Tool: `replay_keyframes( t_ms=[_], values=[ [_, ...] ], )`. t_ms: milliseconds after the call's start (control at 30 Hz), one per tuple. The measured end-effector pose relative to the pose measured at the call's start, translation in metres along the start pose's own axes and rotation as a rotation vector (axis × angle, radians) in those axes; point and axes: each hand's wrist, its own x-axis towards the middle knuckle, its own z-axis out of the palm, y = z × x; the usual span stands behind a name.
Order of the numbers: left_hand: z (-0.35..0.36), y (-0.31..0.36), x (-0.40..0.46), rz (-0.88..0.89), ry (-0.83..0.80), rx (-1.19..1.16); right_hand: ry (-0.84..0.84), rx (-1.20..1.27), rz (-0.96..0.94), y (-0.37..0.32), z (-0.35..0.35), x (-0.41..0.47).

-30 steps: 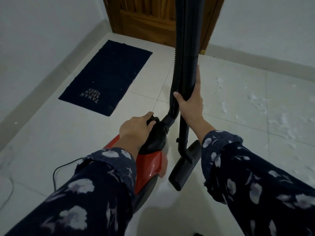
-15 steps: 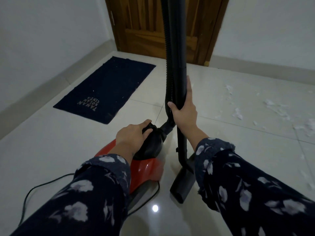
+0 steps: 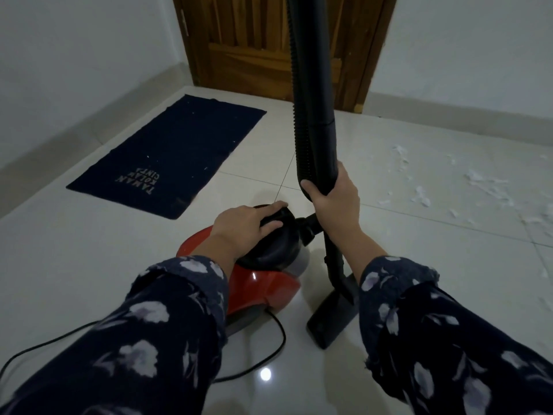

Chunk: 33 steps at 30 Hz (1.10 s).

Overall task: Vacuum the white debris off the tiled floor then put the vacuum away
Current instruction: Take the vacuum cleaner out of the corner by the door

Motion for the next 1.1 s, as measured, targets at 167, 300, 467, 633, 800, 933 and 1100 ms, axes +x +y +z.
replay_keyframes(
  t_ms=[167, 300, 467, 633, 800, 933, 1100],
  values=[
    [0.014, -0.009, 0.002, 0.019, 0.037, -0.063, 0.058, 0.018, -0.026, 0.002, 0.016, 0.012],
    [0.015, -0.019, 0.008, 0.019, 0.041, -0.052, 0.107, 0.013, -0.098, 0.0, 0.015, 0.027],
    [0.018, -0.026, 0.017, 0.062, 0.075, -0.002, 0.213, -0.04, -0.279, 0.003, 0.014, 0.047],
    [0.01, -0.027, 0.028, 0.083, 0.083, 0.018, 0.189, -0.144, -0.379, 0.005, 0.021, 0.052],
    [0.008, -0.027, 0.037, 0.108, 0.074, 0.01, 0.114, -0.238, -0.473, 0.006, 0.03, 0.044],
    [0.011, -0.031, 0.04, 0.112, 0.099, 0.046, 0.012, -0.318, -0.568, 0.009, 0.038, 0.033],
    [0.013, -0.03, 0.04, 0.098, 0.125, 0.054, -0.04, -0.362, -0.589, 0.012, 0.046, 0.023]
  ],
)
